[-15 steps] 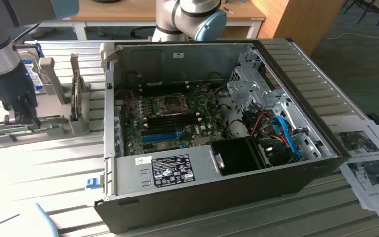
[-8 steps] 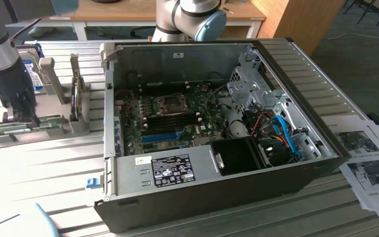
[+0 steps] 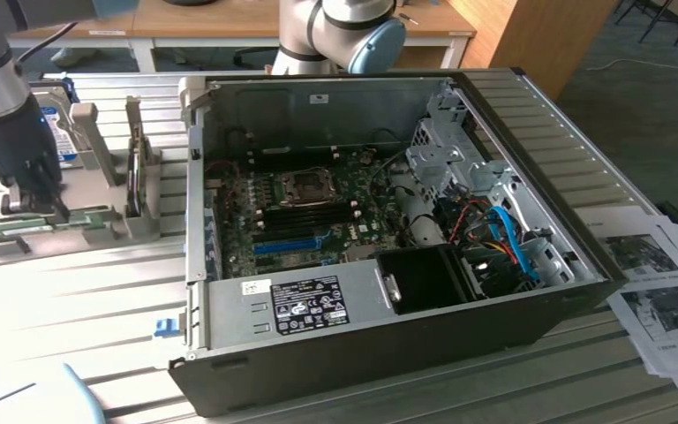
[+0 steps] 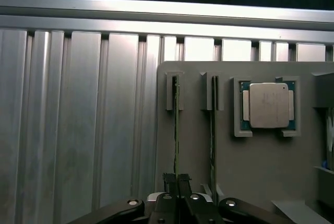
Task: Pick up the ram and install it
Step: 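Pick up the ram and move it above insertion slot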
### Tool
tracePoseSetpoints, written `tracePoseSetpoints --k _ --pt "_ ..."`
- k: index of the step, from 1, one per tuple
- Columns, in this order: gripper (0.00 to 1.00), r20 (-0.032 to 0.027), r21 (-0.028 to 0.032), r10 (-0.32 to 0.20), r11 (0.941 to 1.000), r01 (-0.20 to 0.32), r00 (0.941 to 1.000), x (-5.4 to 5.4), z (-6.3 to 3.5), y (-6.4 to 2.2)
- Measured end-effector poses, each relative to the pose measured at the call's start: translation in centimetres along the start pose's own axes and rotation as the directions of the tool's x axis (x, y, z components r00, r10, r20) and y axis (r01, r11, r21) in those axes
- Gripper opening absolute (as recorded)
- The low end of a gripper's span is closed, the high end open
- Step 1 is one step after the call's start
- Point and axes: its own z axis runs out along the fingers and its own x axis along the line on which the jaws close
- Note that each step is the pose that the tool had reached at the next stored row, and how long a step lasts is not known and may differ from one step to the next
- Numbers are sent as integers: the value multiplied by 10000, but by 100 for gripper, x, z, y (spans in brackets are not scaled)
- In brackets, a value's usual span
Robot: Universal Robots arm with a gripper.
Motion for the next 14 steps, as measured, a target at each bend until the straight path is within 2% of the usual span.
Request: tracePoseSetpoints --k 14 --pt "11 0 0 0 10000 0 10000 1 -185 -2"
